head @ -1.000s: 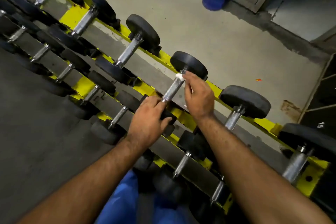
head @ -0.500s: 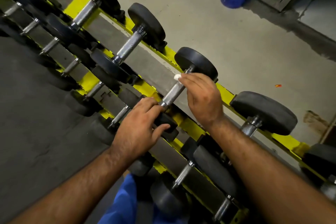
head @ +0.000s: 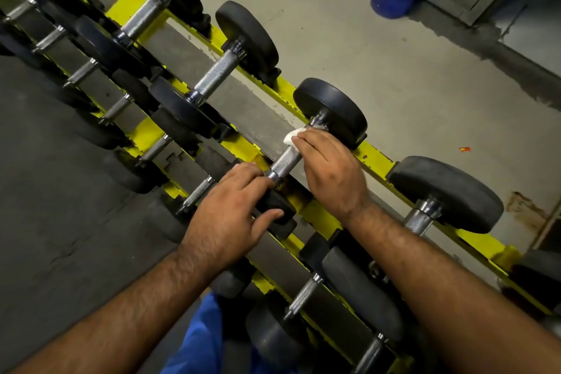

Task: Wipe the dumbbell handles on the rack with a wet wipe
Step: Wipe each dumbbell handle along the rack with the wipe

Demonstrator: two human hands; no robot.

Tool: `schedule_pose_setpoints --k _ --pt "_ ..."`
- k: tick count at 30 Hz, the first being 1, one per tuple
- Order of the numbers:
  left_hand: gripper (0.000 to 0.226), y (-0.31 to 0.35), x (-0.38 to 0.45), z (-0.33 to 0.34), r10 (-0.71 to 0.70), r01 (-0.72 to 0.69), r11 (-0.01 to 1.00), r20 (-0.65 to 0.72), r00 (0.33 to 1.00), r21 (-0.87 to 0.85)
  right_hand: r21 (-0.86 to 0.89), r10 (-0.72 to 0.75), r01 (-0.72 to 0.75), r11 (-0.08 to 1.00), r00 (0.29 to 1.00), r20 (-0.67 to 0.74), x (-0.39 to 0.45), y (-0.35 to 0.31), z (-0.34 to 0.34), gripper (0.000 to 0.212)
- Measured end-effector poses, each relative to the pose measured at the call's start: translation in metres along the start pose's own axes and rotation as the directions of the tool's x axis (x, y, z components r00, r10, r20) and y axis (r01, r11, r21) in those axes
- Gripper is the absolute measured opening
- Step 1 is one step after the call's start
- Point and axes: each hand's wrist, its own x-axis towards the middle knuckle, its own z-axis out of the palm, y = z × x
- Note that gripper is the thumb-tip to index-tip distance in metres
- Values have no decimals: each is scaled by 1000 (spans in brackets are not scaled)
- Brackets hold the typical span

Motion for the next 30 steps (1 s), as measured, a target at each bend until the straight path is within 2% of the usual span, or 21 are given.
schedule_pose_setpoints --k 5,12,18,23,27,30 --pt "46 -6 2 -3 -12 14 998 26 1000 -62 9 54 -53 999 998 -22 1 1 8 34" --pt "46 -22 5 -9 -28 35 990 52 998 -138 -12 35 -35 999 999 -2 5 1 16 36" --pt "44 -24 4 -7 -23 27 989 32 999 -148 -25 -72 73 997 997 33 16 7 15 32" --pt "43 -26 4 -7 -10 15 988 32 999 -155 11 50 -50 999 999 12 10 4 16 34" --pt "43 -27 5 -7 -3 6 986 18 1000 -169 26 -109 107 994 990 93 6 11 12 36" --pt "42 -28 5 -7 7 -3 984 19 1000 -176 -36 -44 47 998 996 73 11 25 6 42"
